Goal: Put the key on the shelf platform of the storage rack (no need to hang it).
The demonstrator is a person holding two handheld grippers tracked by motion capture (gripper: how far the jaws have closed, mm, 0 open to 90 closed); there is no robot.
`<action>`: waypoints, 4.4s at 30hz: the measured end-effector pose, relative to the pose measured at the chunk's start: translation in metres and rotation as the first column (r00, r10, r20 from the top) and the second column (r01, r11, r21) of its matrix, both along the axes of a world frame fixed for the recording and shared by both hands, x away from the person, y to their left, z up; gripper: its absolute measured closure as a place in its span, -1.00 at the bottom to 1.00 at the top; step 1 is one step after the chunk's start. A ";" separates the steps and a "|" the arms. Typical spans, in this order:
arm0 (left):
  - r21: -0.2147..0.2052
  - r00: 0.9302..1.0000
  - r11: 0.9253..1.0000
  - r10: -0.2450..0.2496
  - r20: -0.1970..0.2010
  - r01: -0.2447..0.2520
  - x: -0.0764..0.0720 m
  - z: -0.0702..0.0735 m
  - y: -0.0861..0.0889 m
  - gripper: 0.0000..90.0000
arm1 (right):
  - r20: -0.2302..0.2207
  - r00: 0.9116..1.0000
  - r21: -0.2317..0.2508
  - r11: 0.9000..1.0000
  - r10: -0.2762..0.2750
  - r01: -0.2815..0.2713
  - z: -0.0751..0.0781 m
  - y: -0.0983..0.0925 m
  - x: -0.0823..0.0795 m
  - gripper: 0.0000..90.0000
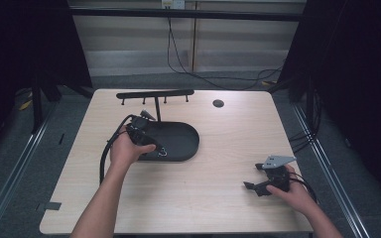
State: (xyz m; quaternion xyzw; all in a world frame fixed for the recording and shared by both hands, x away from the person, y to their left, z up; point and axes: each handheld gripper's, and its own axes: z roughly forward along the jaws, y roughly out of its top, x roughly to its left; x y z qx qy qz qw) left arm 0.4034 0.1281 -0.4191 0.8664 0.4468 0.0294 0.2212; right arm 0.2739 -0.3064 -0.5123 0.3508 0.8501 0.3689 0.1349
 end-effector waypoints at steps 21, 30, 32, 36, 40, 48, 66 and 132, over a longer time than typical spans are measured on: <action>-0.014 1.000 1.000 0.001 0.029 -0.001 -0.019 0.000 0.025 -0.46 | 0.000 1.000 0.000 1.000 0.000 0.000 0.000 0.000 0.000 -0.75; -0.019 0.999 1.000 0.013 0.045 -0.012 -0.026 -0.001 0.040 -0.47 | 0.000 1.000 0.000 1.000 0.000 0.000 0.000 0.000 0.000 -0.75; -0.022 0.999 1.000 0.022 0.048 -0.021 -0.028 0.000 0.043 -0.47 | 0.000 1.000 0.000 1.000 0.000 0.000 0.000 0.000 0.000 -0.75; -0.023 0.998 1.000 0.023 0.056 -0.021 -0.032 -0.001 0.047 -0.47 | 0.000 1.000 0.000 1.000 0.000 0.000 0.000 0.000 0.000 -0.75; -0.025 0.998 1.000 0.019 0.065 -0.018 -0.034 -0.002 0.051 -0.47 | 0.000 1.000 0.000 1.000 0.000 0.000 0.000 0.000 0.000 -0.75; -0.025 0.998 1.000 0.014 0.066 -0.013 -0.040 -0.004 0.059 -0.47 | 0.000 1.000 0.000 1.000 0.000 0.000 0.000 0.000 0.000 -0.75; -0.032 0.998 0.999 0.027 0.062 -0.025 -0.053 -0.017 0.078 -0.47 | 0.000 1.000 0.000 1.000 0.000 0.000 0.000 0.000 0.000 -0.74; -0.011 0.976 1.000 -0.005 0.216 0.008 -0.088 -0.078 0.109 -0.88 | 0.000 1.000 0.000 1.000 0.000 0.000 0.000 0.000 0.000 -0.75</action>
